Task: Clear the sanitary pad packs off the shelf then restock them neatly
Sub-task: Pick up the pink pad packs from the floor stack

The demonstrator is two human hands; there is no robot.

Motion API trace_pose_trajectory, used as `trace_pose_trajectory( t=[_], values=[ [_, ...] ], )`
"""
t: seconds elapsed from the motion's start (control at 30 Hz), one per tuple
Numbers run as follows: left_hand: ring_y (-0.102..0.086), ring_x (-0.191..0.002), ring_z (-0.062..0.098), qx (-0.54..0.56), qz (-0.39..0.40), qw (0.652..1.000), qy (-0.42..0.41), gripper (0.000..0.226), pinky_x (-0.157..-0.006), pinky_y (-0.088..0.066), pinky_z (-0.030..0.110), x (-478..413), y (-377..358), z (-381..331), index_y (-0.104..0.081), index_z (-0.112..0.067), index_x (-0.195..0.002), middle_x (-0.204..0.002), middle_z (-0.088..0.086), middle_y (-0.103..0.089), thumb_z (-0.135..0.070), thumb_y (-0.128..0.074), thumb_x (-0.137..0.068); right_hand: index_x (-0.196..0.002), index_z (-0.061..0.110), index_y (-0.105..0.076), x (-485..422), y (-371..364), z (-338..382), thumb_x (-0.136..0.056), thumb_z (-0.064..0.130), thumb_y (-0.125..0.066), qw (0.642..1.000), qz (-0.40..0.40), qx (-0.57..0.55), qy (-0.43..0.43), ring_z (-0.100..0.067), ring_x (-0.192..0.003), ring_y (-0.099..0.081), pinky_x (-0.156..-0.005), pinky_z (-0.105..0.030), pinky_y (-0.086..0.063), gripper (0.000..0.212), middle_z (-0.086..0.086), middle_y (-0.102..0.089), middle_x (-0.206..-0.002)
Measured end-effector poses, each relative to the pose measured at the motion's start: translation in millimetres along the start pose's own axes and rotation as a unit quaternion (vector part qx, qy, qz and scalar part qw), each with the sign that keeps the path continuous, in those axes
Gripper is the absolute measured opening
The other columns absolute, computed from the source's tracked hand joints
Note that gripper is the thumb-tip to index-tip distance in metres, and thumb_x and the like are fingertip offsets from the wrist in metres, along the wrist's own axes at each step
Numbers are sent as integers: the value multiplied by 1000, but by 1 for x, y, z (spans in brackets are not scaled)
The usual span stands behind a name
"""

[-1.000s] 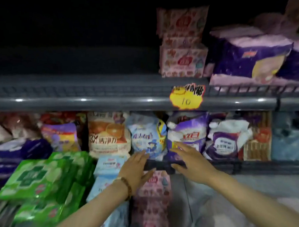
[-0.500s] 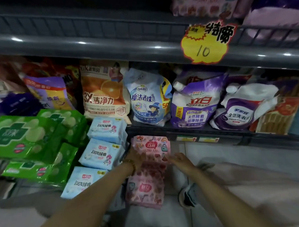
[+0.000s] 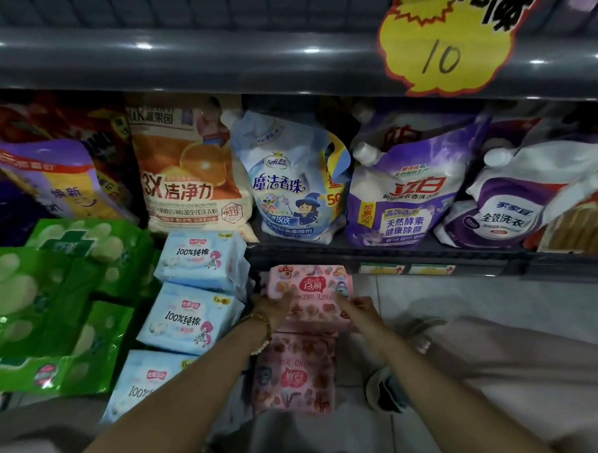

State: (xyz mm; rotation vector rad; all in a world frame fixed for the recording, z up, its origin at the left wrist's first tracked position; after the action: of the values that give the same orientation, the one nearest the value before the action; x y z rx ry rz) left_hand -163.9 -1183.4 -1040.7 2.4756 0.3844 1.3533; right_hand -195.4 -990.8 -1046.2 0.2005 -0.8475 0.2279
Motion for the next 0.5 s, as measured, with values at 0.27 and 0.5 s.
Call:
trace_pose_trajectory(
  t=[0.27,0.5],
  values=[
    [-58,-113,18,13,79,990,-115,101,-100,-46,35,44,20,-24,-45,-5,-129,-127,0,-58,-67,-76,-56,-112,5,-59,53,21,25,-78,36,-72,996,25,-74,37,-25,-88,-72,-73,-31,-56,48,-11,-74,-97],
    [-61,-108,0,44,114,920,-372,64,-91,-51,20,159,76,-86,-44,-29,-127,-118,-11,-65,-42,-76,-73,-116,5,-42,160,39,117,-72,11,-76,967,-23,-64,246,-15,-93,-68,-71,-25,-58,56,-6,-63,-111]
  ],
)
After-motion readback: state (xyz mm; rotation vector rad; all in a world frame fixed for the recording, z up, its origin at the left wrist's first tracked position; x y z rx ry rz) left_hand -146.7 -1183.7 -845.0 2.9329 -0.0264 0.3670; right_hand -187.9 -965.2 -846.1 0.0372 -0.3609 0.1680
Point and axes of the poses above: each hand's wrist, its own x-axis away from the middle knuckle, its own y-axis out of the back of the hand, z = x × y, the point moved 3 cm from there along -x, towards the middle knuckle
